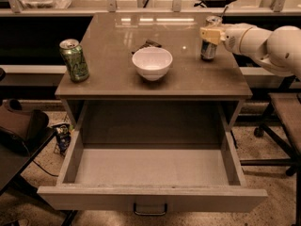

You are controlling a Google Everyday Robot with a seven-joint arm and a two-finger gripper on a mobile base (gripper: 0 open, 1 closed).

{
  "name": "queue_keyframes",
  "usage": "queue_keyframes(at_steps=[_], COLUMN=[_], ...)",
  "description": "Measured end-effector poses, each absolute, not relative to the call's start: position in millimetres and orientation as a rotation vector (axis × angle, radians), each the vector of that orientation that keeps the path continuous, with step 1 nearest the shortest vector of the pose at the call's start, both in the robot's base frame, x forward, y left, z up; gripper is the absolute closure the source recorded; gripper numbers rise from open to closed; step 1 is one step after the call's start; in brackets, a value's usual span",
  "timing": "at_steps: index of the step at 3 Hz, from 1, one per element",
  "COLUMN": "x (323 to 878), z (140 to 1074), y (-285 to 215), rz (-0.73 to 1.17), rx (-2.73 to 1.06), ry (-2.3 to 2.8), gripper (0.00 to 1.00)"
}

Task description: Place redbull can into white bowl

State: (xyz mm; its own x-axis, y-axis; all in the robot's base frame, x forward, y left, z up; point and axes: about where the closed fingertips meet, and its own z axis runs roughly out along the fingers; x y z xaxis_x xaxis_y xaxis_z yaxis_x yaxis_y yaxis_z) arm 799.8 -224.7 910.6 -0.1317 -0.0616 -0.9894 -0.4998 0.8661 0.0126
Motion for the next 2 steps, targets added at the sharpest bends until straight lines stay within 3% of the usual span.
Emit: queue_keyframes(at_steps=[2], x=[815.3], z=[989.2], y=[-189.4], rz=[0.363], rx=[-0.523], ry=[1.662], gripper=[1.00])
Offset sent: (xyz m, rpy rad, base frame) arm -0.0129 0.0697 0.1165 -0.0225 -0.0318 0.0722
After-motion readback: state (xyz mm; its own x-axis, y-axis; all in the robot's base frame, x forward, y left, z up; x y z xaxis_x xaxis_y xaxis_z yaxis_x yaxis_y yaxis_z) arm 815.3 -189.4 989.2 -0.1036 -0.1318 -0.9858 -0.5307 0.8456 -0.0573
